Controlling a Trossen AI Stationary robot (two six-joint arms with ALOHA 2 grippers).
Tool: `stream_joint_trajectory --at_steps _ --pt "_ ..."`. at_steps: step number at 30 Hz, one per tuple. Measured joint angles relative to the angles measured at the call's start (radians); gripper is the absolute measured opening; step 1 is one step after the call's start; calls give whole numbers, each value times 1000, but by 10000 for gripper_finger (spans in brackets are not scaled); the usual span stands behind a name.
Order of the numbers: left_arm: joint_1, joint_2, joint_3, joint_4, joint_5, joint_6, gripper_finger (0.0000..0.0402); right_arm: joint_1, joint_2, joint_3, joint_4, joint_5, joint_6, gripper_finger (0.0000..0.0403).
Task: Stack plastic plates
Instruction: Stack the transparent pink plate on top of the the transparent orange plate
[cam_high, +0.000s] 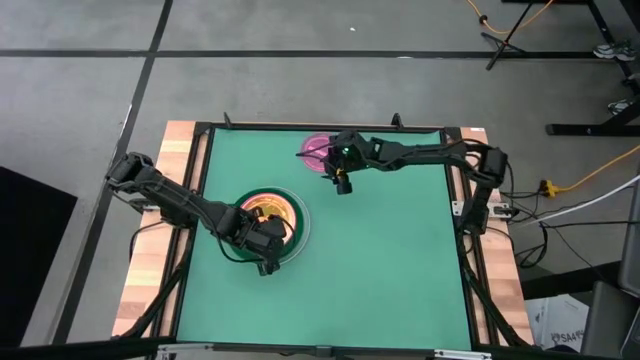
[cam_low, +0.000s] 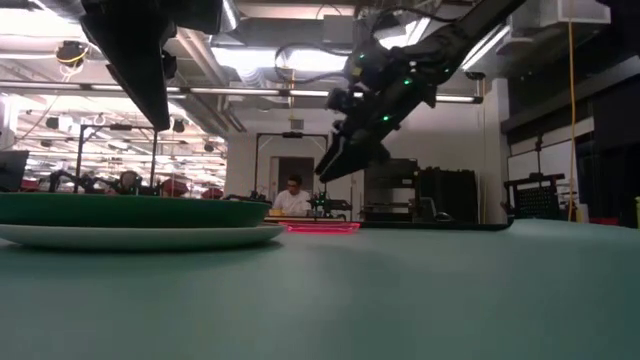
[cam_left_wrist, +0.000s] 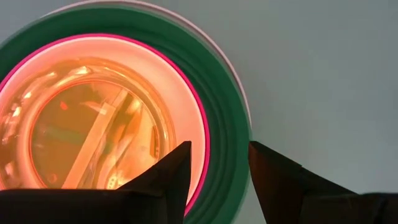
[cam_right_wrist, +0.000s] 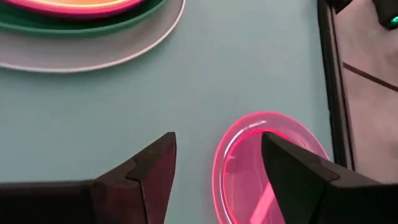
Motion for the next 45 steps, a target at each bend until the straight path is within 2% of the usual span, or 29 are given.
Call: stream_joint_trajectory --at_steps 7,13,20,31,36,40,45 --pt "0 0 0 8 0 0 153 -11 58 25 -45 7 -1 229" --pt "0 0 0 8 0 0 153 -60 61 25 -108 52 -1 229" --pt "0 1 0 9 -1 0 153 -107 74 25 -167 53 -1 229" --pt "0 1 0 26 -3 0 153 -105 146 25 -130 53 -3 229" --pt "0 1 0 36 -44 0 153 -105 173 27 -114 51 0 228" --pt "0 1 0 37 -51 0 153 -104 174 27 -113 49 -1 212" --pt "0 1 0 37 -50 0 153 -112 175 27 -114 45 0 174"
